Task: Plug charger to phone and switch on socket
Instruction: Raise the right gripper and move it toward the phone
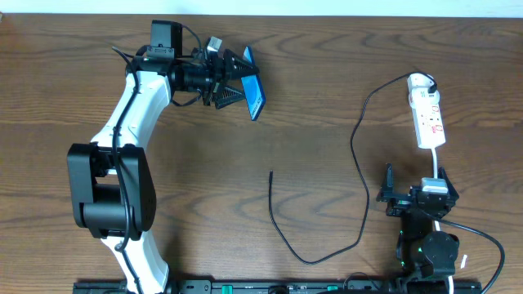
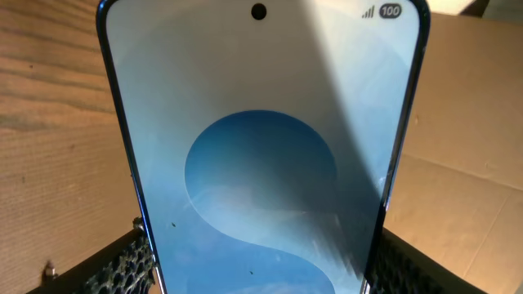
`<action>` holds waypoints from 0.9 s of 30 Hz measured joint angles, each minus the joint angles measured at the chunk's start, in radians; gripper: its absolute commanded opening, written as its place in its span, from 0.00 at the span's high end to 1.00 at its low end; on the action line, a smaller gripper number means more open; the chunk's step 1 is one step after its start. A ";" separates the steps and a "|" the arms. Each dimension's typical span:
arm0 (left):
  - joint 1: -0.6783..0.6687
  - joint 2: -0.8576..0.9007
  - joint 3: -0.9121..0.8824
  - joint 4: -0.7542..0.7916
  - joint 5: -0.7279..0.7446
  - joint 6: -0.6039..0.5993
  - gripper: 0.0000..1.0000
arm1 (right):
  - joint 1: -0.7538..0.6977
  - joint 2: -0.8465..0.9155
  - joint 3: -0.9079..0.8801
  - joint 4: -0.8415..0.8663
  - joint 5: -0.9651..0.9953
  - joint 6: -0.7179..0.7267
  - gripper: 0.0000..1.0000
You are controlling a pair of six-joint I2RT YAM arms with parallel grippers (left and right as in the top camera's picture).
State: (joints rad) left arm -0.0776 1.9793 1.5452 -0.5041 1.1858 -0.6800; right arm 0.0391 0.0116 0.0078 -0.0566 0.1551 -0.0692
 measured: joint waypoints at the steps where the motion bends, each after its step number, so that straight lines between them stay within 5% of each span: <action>1: 0.000 0.000 0.000 0.010 -0.004 -0.009 0.93 | 0.000 0.000 0.000 0.000 0.000 0.000 0.01; 12: 0.000 0.000 0.000 0.185 -0.015 -0.164 0.93 | 0.000 0.000 0.000 0.002 -0.008 0.017 0.01; 27: 0.000 0.000 0.000 0.272 -0.098 -0.345 0.92 | 0.000 0.130 0.083 -0.106 -0.142 0.333 0.01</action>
State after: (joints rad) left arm -0.0776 1.9793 1.5448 -0.2321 1.0874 -1.0252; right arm 0.0391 0.1413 0.0906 -0.1623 0.0132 0.2642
